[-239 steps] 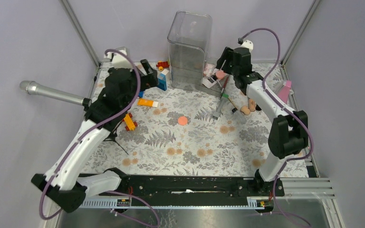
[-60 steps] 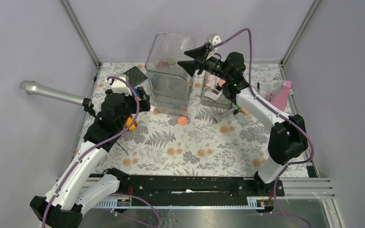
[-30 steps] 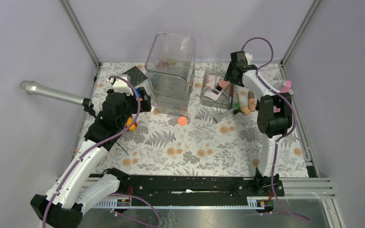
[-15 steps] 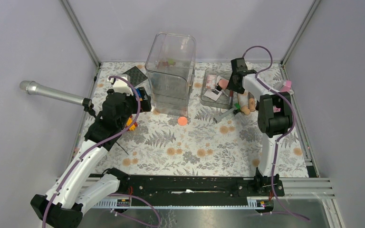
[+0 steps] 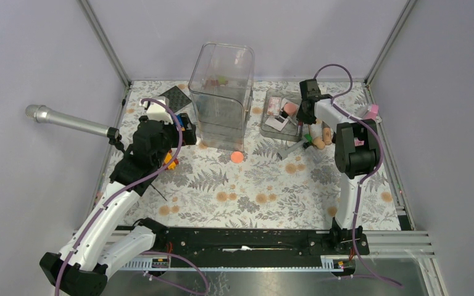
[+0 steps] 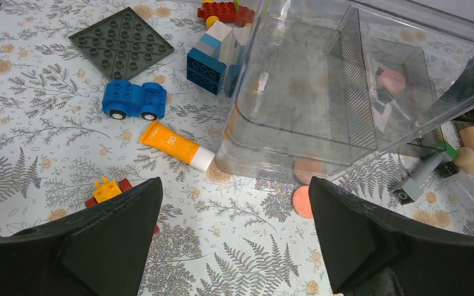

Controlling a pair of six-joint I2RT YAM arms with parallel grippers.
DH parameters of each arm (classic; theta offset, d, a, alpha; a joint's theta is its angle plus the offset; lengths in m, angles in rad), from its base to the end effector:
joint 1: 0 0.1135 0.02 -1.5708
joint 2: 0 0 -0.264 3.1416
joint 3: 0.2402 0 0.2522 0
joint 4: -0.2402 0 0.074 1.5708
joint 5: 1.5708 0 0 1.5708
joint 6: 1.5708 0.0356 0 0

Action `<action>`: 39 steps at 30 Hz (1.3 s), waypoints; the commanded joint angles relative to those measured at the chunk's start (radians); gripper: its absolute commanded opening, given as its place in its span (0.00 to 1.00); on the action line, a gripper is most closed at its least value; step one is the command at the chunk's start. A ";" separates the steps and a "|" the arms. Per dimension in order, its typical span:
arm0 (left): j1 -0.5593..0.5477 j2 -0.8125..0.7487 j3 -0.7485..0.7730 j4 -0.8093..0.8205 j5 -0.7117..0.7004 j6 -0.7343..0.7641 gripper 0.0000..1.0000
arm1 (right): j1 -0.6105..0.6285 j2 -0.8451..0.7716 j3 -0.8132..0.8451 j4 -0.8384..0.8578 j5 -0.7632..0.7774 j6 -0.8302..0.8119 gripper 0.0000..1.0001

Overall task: Organize the makeup
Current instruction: Close the drawer in the storage box.

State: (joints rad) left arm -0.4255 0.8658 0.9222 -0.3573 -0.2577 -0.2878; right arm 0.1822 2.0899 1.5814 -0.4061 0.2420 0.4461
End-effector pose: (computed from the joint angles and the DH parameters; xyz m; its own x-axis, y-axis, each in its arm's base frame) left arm 0.1801 -0.0717 0.3561 -0.3092 -0.1612 -0.9372 0.0935 0.9756 -0.1987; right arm 0.4543 0.0750 0.1898 -0.7168 0.2939 -0.6323 0.3072 0.9472 0.0919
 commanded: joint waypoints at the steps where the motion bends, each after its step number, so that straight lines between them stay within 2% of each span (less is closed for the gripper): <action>1: 0.004 -0.004 0.001 0.043 0.003 0.009 0.99 | -0.003 -0.040 -0.034 0.023 -0.022 -0.009 0.24; 6: 0.004 -0.003 0.001 0.043 0.006 0.009 0.99 | -0.004 -0.050 -0.051 0.026 -0.036 -0.012 0.24; 12: 0.004 -0.002 0.002 0.043 0.006 0.009 0.99 | -0.004 -0.084 -0.087 0.045 -0.080 -0.012 0.00; 24: 0.004 -0.004 0.002 0.043 0.015 0.007 0.99 | 0.050 -0.221 -0.210 0.074 -0.077 -0.024 0.00; 31: 0.005 -0.004 0.001 0.042 0.015 0.007 0.99 | 0.151 -0.215 -0.175 0.025 -0.008 -0.040 0.00; 39: 0.004 -0.007 0.001 0.041 0.019 0.007 0.99 | 0.208 -0.179 -0.138 -0.002 0.005 -0.025 0.00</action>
State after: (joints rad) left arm -0.4255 0.8658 0.9222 -0.3573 -0.2573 -0.2878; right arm 0.3752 1.9343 1.3792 -0.4248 0.2207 0.4061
